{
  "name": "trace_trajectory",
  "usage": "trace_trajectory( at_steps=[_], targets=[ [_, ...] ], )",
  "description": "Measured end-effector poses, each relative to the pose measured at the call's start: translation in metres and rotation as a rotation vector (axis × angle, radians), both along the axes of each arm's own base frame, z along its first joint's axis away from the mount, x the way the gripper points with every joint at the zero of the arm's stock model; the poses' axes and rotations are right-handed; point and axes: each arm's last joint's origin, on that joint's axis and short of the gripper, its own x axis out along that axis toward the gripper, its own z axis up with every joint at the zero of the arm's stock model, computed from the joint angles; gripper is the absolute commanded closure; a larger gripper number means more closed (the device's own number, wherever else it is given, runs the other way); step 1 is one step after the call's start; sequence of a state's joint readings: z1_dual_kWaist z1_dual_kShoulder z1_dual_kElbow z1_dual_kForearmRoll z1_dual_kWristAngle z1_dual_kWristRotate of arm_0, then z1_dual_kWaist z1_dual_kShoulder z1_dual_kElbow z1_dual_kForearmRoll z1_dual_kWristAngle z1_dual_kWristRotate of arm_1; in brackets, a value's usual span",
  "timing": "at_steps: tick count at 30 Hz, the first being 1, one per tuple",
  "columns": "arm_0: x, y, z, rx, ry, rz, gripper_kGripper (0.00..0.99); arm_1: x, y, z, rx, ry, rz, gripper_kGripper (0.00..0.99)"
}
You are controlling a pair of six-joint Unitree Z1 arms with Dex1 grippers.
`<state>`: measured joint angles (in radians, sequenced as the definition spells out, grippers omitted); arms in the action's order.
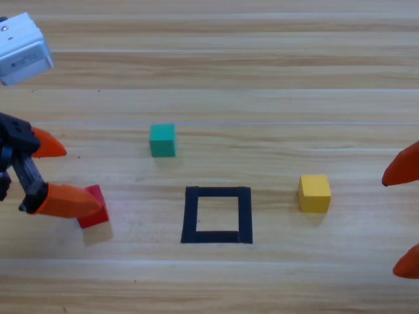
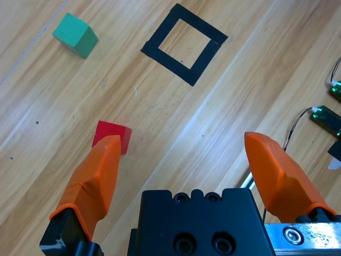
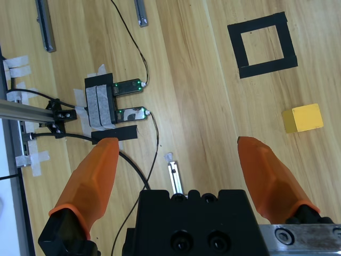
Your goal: Stack the blocks in the rectangular block: red at the bottom, yellow in the middle, green on top
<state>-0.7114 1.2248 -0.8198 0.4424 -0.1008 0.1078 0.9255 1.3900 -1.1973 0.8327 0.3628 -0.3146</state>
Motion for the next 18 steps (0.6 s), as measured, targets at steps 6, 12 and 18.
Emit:
trace_trajectory(
  at_steps=[6, 12, 18],
  targets=[
    [0.0, 0.0, 0.0, 0.0, 0.0, 0.0, 0.0, 0.0, 0.0, 0.0, -0.001, 0.001, 0.0, 0.013],
    [0.0, 0.0, 0.0, 0.0, 0.0, 0.0, 0.0, 0.0, -0.002, 0.0, -0.011, 0.04, -0.098, 0.013],
    [0.0, 0.0, 0.0, -0.003, 0.004, 0.008, 0.0, 0.017, -0.005, -0.002, -0.028, 0.016, -0.598, 0.013]
  ],
)
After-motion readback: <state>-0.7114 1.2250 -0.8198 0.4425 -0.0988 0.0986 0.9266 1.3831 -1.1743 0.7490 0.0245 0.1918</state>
